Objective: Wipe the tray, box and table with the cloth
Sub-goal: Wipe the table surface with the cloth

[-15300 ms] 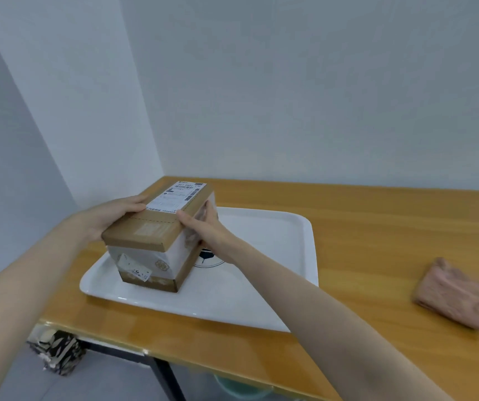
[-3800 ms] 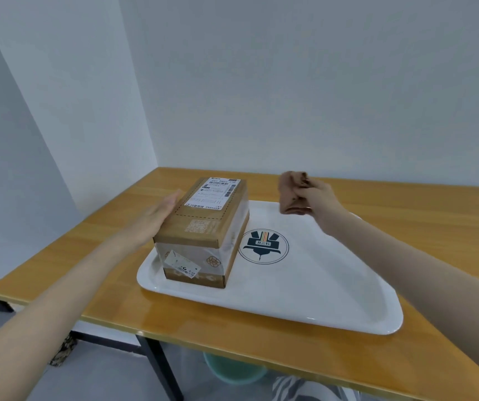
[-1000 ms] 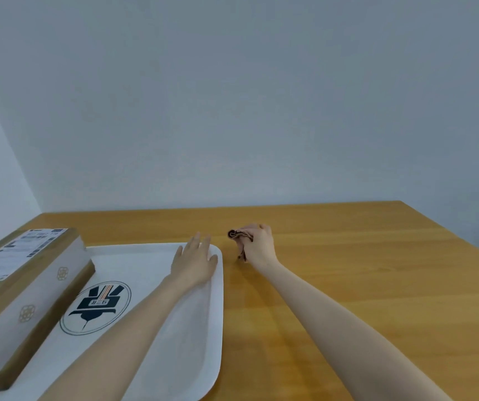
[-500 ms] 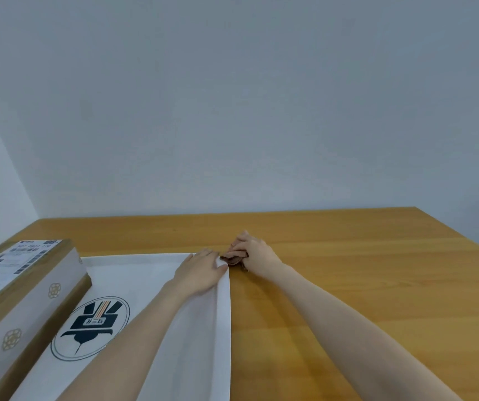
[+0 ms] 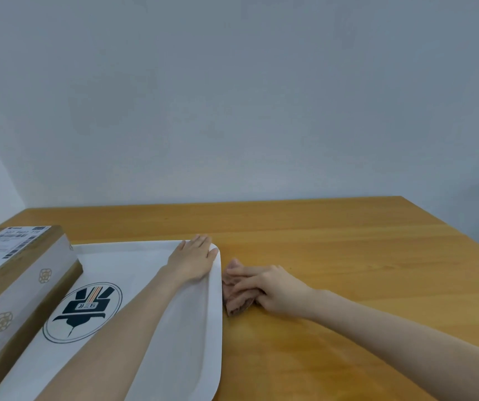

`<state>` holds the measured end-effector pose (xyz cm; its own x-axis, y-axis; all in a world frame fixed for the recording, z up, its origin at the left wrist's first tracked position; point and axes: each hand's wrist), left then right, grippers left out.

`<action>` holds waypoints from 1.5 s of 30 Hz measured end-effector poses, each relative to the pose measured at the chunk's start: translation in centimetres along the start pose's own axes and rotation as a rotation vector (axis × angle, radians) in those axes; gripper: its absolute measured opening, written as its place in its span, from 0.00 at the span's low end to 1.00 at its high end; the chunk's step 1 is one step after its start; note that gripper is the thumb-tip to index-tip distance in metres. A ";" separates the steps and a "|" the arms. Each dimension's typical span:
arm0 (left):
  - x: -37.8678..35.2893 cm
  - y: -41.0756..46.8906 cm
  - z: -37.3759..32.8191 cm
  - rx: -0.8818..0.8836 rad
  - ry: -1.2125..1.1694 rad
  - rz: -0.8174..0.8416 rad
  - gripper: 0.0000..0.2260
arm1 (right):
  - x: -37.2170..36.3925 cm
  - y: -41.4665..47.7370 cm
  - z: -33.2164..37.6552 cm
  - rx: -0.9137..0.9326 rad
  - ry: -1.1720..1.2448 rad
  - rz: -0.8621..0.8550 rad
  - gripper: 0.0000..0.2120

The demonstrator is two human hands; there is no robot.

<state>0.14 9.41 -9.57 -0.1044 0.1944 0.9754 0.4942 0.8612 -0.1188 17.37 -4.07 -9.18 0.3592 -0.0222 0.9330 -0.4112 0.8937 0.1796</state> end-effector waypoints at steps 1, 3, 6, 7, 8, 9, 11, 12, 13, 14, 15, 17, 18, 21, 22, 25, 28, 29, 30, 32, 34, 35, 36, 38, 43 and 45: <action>0.0 0.0 0.0 0.003 0.002 0.000 0.24 | 0.2 -0.6 0.0 0.030 0.021 0.019 0.25; -0.1 0.0 0.0 0.009 0.007 -0.003 0.24 | 0.8 -0.9 -0.4 0.008 0.079 -0.011 0.25; -0.1 0.0 -0.1 0.015 0.025 -0.007 0.24 | 1.6 1.0 -1.7 -0.132 0.180 -0.234 0.26; -0.1 0.0 -0.1 0.015 0.034 -0.006 0.24 | 1.7 2.0 -2.5 -0.200 0.184 -0.301 0.26; -0.1 -0.1 -0.1 0.017 0.038 -0.005 0.24 | 1.9 3.0 -3.2 -0.272 0.165 -0.334 0.27; -0.1 -0.2 -0.1 0.017 0.039 -0.002 0.24 | 1.8 4.0 -3.9 -0.331 0.130 -0.333 0.27; 0.1 -0.3 -0.1 0.019 0.038 0.009 0.24 | 1.4 5.7 -4.8 -0.389 0.065 -0.263 0.26; 0.1 -0.4 -0.2 0.019 0.039 0.011 0.24 | 1.1 6.3 -4.8 -0.394 0.027 -0.215 0.25; 0.2 -0.3 -0.2 0.020 0.041 0.010 0.24 | 0.8 6.6 -4.5 -0.389 -0.015 -0.164 0.25; 0.2 -0.4 -0.2 0.021 0.043 0.010 0.24 | 0.7 6.8 -4.0 -0.368 -0.057 -0.127 0.25; 0.2 -0.4 -0.3 0.020 0.046 0.009 0.24 | 0.7 6.6 -3.6 -0.336 -0.088 -0.101 0.25; 0.1 -0.4 -0.3 0.018 0.055 0.008 0.24 | 0.9 5.6 -2.9 -0.273 -0.087 -0.074 0.26; 0.0 -0.4 -0.3 0.019 0.063 0.007 0.24 | 0.9 4.8 -2.6 -0.240 -0.073 -0.071 0.26; 0.0 -0.5 -0.6 0.036 0.084 0.005 0.24 | 0.2 2.2 -0.8 -0.131 -0.023 -0.065 0.25; 0.0 -0.6 -0.7 0.043 0.094 0.004 0.24 | -0.1 1.4 -0.1 -0.102 -0.020 -0.058 0.25; 0.0 -1.3 -1.0 0.074 0.151 -0.019 0.25 | -0.6 -0.6 1.7 -0.039 -0.037 -0.050 0.23; 0.1 -3.0 -1.6 0.065 0.241 -0.035 0.25 | -0.5 -2.3 3.1 -0.018 -0.042 -0.035 0.23; 0.1 -3.9 -1.9 0.039 0.270 -0.032 0.25 | -0.5 -3.0 3.6 -0.008 -0.040 -0.027 0.23; 0.0 -4.7 -2.1 0.003 0.302 -0.032 0.25 | -0.5 -3.5 3.9 0.000 -0.037 -0.025 0.23; -0.1 -6.4 -2.6 -0.068 0.358 -0.029 0.24 | -0.7 -4.6 4.7 0.008 -0.024 -0.025 0.24; -0.4 -7.8 -2.9 -0.114 0.361 -0.010 0.24 | -0.7 -5.6 5.5 0.006 -0.014 -0.023 0.25; -0.5 -8.4 -3.0 -0.128 0.344 0.001 0.25 | -0.8 -6.0 5.8 0.009 -0.012 -0.025 0.25; -0.7 -9.1 -3.2 -0.138 0.326 0.010 0.25 | -0.9 -6.5 6.2 0.019 -0.010 -0.028 0.25; -1.1 -10.2 -3.4 -0.161 0.297 0.014 0.24 | -1.0 -7.4 6.9 0.041 -0.006 -0.035 0.25; -1.7 -12.2 -3.8 -0.195 0.289 -0.036 0.24 | -1.2 -10.1 9.2 0.091 0.006 -0.033 0.25; -1.8 -12.5 -3.9 -0.195 0.276 -0.044 0.24 | -0.8 -10.5 9.5 0.109 0.081 0.026 0.26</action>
<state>-2.50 -3.49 -9.15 0.0952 0.0012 0.9955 0.6529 0.7548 -0.0634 13.45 -17.67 -8.85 0.4115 0.0404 0.9105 -0.5086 0.8392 0.1926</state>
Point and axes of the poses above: each hand's wrist, its own y-axis towards the middle knuckle, its own x-axis out of the back of the hand, z = x × y, and after that the axes turned 2 degrees about -y, right-handed
